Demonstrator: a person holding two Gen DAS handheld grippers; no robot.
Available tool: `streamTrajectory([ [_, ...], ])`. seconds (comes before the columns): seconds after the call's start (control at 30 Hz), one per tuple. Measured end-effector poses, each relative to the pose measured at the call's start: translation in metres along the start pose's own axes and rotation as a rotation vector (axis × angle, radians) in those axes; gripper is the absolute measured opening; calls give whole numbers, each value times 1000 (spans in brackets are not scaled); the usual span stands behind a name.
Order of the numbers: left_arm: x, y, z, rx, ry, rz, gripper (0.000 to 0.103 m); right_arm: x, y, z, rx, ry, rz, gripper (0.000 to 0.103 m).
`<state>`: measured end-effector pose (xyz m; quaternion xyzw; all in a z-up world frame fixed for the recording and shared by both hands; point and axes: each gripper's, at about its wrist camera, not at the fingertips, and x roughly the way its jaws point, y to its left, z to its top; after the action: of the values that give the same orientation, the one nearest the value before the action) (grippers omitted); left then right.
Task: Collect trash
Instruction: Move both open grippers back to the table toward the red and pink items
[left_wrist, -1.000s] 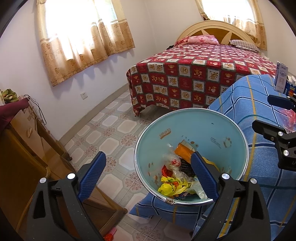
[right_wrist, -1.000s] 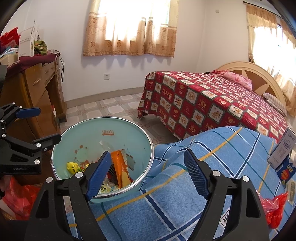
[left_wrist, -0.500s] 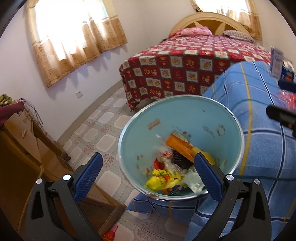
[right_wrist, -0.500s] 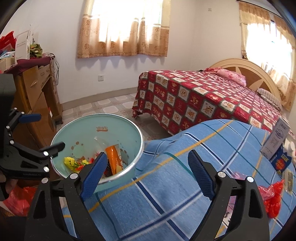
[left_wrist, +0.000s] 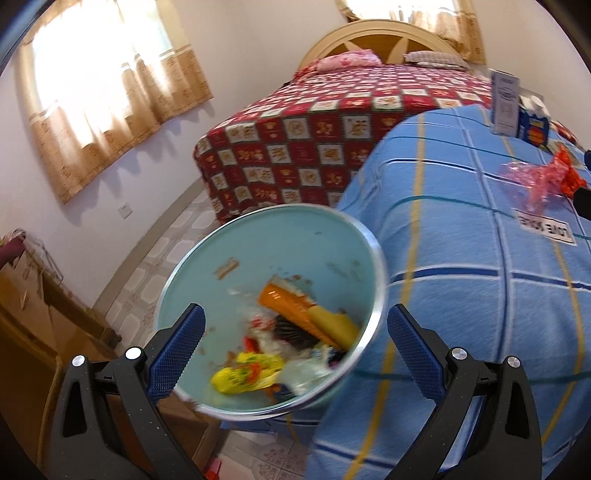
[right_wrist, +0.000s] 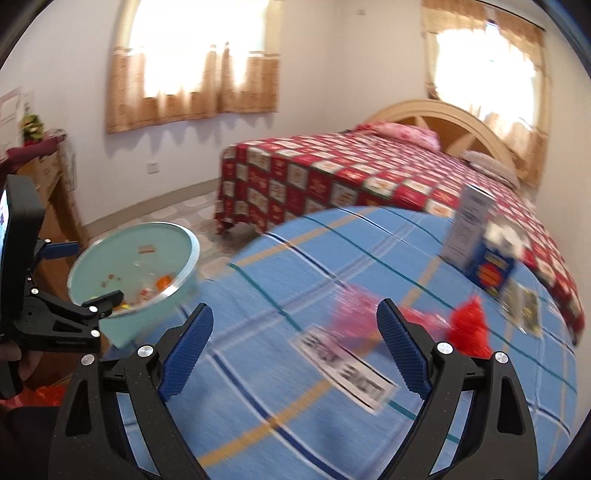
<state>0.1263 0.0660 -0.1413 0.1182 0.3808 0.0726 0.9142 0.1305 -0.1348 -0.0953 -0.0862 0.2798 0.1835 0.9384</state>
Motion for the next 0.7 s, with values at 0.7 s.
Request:
streamTrajectory([
  [0.7, -12, -151, 75, 142, -90, -169, 97, -42, -150, -61, 253, 57, -299, 89],
])
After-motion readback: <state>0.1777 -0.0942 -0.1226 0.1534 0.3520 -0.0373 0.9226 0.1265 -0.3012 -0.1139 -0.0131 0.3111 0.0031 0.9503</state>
